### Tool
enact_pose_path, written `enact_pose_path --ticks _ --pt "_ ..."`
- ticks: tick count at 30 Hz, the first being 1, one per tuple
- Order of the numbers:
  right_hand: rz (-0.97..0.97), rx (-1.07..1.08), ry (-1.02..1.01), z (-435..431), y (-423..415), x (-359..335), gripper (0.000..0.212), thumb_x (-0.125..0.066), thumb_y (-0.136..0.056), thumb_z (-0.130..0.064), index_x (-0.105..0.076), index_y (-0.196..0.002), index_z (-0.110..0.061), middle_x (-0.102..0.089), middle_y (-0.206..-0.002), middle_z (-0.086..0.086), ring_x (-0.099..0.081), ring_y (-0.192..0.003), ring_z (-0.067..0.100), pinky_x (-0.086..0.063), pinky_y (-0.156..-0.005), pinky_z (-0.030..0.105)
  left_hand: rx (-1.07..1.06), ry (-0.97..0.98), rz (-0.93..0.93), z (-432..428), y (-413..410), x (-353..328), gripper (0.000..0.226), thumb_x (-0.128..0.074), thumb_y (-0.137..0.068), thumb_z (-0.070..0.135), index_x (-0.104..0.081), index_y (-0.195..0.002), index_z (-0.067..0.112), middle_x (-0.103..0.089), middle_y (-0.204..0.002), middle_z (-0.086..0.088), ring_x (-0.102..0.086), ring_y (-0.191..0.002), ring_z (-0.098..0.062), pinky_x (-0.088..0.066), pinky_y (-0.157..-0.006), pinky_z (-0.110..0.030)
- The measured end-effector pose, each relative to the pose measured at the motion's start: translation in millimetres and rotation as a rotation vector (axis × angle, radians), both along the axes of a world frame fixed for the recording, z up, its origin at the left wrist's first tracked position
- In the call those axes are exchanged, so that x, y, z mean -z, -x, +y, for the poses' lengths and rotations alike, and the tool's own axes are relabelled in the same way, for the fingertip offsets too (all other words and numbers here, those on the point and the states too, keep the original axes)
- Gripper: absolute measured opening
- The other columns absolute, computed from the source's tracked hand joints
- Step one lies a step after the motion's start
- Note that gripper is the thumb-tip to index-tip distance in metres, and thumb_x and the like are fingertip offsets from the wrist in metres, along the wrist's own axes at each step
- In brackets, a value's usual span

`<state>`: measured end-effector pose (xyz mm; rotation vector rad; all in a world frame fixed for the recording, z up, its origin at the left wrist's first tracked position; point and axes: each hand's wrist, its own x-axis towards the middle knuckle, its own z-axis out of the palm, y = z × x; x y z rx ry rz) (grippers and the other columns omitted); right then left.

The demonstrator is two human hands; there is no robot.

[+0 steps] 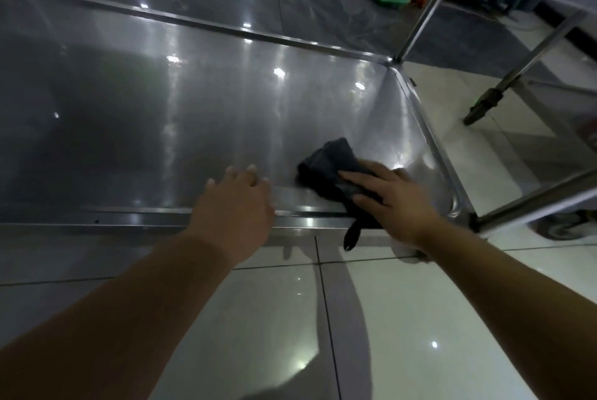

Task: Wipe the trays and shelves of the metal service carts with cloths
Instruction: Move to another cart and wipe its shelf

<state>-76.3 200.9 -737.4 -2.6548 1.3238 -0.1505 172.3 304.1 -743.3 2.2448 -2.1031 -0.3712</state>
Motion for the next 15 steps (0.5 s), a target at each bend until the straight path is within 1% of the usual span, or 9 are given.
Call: enact_pose_path --ticks 2,4,5,6,8,10,12,13,15 --pt "0.103 0.313 -0.03 -29.6 29.5 -1.0 0.044 -0.035 -0.096 -0.047 -0.029 -0.139 -0.05 -0.027 -0.151 -0.003 -0.035 -0.125 0.032 -0.033 -0.103 0.048 -0.006 -0.013 -0.039 -1.8 4.9 2.8 0.045 -0.029 -0.098 0.036 -0.036 -0.138 0.017 -0.028 -0.15 -0.006 -0.028 -0.136 -0.032 -0.033 -0.107 -0.048" --pt "0.074 0.766 -0.153 -48.3 34.9 -3.4 0.047 -0.034 -0.096 -0.047 -0.021 -0.141 -0.051 -0.021 -0.152 0.003 -0.03 -0.128 0.039 -0.028 -0.104 0.056 -0.025 -0.016 -0.076 -3.5 7.3 0.1 0.044 -0.029 -0.097 0.038 -0.044 -0.132 0.016 -0.036 -0.145 -0.008 -0.036 -0.13 -0.031 -0.038 -0.102 -0.048" --pt "0.09 0.884 -0.174 -49.2 27.9 -3.3 0.048 -0.032 -0.096 -0.047 -0.018 -0.142 -0.051 -0.018 -0.153 0.002 -0.027 -0.129 0.04 -0.028 -0.103 0.059 -0.041 -0.016 -0.083 -4.6 9.0 -2.4 0.042 -0.031 -0.096 0.04 -0.049 -0.126 0.015 -0.041 -0.14 -0.008 -0.04 -0.126 -0.032 -0.04 -0.099 -0.049" --pt "0.144 0.871 -0.156 -45.8 17.2 -2.8 0.05 -0.031 -0.096 -0.046 -0.016 -0.143 -0.05 -0.015 -0.154 0.001 -0.024 -0.131 0.041 -0.028 -0.103 0.06 -0.062 -0.01 -0.078 -5.5 11.0 -4.7 0.041 -0.033 -0.095 0.041 -0.053 -0.119 0.014 -0.046 -0.133 -0.009 -0.044 -0.121 -0.033 -0.041 -0.096 -0.049" --pt "0.165 0.607 -0.05 -29.3 -3.4 0.7 0.049 -0.033 -0.095 -0.047 -0.02 -0.143 -0.049 -0.02 -0.153 -0.002 -0.03 -0.129 0.038 -0.033 -0.101 0.054 -0.101 0.008 -0.064 -6.6 14.1 -7.7 0.039 -0.035 -0.094 0.042 -0.058 -0.108 0.013 -0.051 -0.121 -0.009 -0.048 -0.113 -0.033 -0.043 -0.092 -0.049" --pt "0.043 0.23 0.029 -7.9 -5.5 3.5 0.047 -0.038 -0.094 -0.049 -0.03 -0.14 -0.049 -0.028 -0.149 -0.007 -0.037 -0.12 0.032 -0.037 -0.097 0.048 -0.111 0.028 -0.075 -5.6 13.8 -6.1 0.04 -0.036 -0.093 0.045 -0.058 -0.108 0.014 -0.051 -0.122 -0.008 -0.048 -0.112 -0.032 -0.042 -0.091 -0.047" --pt "0.013 0.045 0.051 -8.6 9.5 1.0 0.045 -0.038 -0.094 -0.049 -0.035 -0.139 -0.048 -0.032 -0.148 -0.01 -0.039 -0.116 0.029 -0.036 -0.098 0.046 -0.119 0.039 -0.047 -3.9 11.2 -4.3 0.041 -0.035 -0.093 0.046 -0.057 -0.112 0.017 -0.049 -0.128 -0.006 -0.047 -0.115 -0.03 -0.04 -0.093 -0.047" --pt "0.053 0.087 0.069 -19.3 19.6 0.6 0.045 -0.037 -0.095 -0.048 -0.034 -0.14 -0.047 -0.032 -0.149 -0.008 -0.04 -0.117 0.03 -0.034 -0.1 0.045 -0.121 0.04 -0.03 -3.3 10.6 -4.1 0.042 -0.034 -0.093 0.047 -0.057 -0.113 0.018 -0.047 -0.13 -0.005 -0.046 -0.117 -0.029 -0.039 -0.094 -0.046" --pt "0.151 0.411 0.044 -45.0 34.0 -0.1 0.046 -0.034 -0.097 -0.045 -0.028 -0.143 -0.045 -0.027 -0.152 -0.002 -0.037 -0.123 0.034 -0.029 -0.102 0.046 -0.117 0.032 -0.032 -3.5 11.3 -2.8 0.044 -0.032 -0.094 0.047 -0.055 -0.117 0.018 -0.045 -0.134 -0.004 -0.043 -0.121 -0.028 -0.038 -0.097 -0.047"
